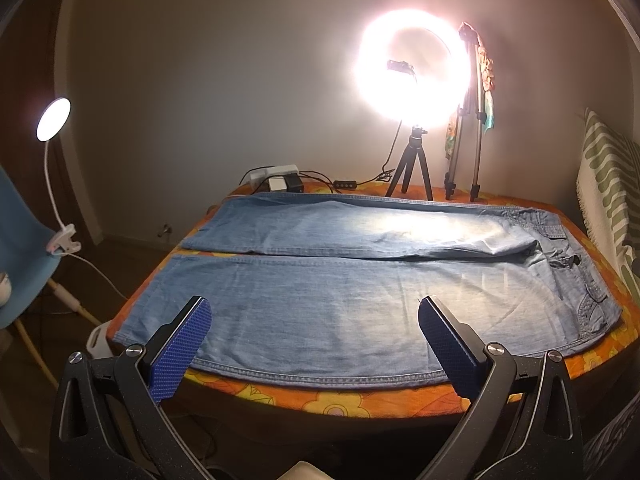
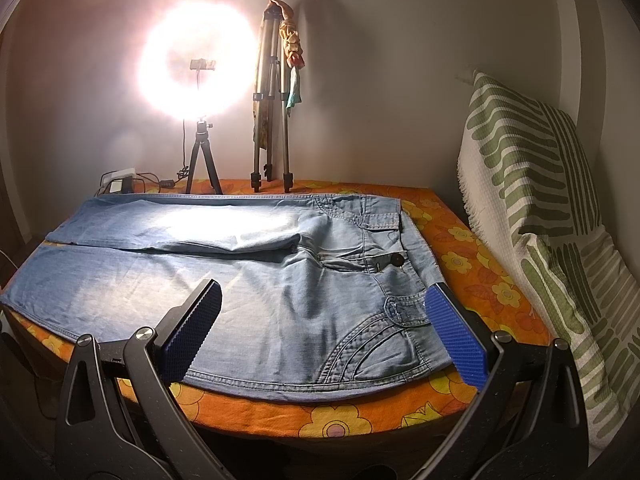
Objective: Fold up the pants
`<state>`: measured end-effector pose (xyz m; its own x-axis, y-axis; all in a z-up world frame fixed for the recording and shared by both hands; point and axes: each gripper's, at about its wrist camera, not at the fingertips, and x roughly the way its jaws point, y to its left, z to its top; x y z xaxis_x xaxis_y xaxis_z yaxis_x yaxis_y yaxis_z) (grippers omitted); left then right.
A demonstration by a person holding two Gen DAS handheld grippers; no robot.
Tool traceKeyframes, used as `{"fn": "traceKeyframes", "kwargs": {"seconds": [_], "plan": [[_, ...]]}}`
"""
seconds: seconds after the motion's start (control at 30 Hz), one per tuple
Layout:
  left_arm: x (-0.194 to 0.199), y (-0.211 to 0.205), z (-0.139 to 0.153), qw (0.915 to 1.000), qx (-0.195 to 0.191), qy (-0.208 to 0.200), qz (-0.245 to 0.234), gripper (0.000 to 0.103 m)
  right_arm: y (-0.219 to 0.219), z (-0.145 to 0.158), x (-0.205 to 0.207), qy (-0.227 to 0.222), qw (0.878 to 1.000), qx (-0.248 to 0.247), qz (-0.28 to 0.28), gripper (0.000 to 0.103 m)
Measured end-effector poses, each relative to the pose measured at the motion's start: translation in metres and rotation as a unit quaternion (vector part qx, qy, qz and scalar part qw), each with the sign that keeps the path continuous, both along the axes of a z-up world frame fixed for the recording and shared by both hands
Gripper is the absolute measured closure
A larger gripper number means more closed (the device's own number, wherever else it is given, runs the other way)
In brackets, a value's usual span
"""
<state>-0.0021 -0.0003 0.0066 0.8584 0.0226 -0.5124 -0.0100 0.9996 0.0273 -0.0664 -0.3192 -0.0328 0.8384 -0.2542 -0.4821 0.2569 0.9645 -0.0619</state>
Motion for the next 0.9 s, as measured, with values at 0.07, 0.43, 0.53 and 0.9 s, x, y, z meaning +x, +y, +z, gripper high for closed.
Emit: {"fn": "traceKeyframes", "kwargs": {"seconds": [0.07,0.43,0.53,0.9], "plan": [[0.0001,0.0000,0.0001,1.0000,0.000,0.000,0.000,0.000,-0.0001,-0.0028,-0.0004,-0.001,1.000,0.000,0.000,0.000],[0.0019,0.0008,0.0010,1.0000,0.003,-0.001,0.001,0.000,0.0016,0.0055,0.0012,0.001,1.000,0.000,0.002,0.000],[0.0020,0.0013,0.0010,1.0000,0.004,-0.001,0.001,0.000,0.0012,0.0052,0.0008,0.000,1.000,0.001,0.002,0.000],[0.0012,0.0037,-0.0014,1.0000,0.006,-0.002,0.002,0.000,0.0008,0.0051,0.0006,0.000,1.000,0.002,0.003,0.000]]}}
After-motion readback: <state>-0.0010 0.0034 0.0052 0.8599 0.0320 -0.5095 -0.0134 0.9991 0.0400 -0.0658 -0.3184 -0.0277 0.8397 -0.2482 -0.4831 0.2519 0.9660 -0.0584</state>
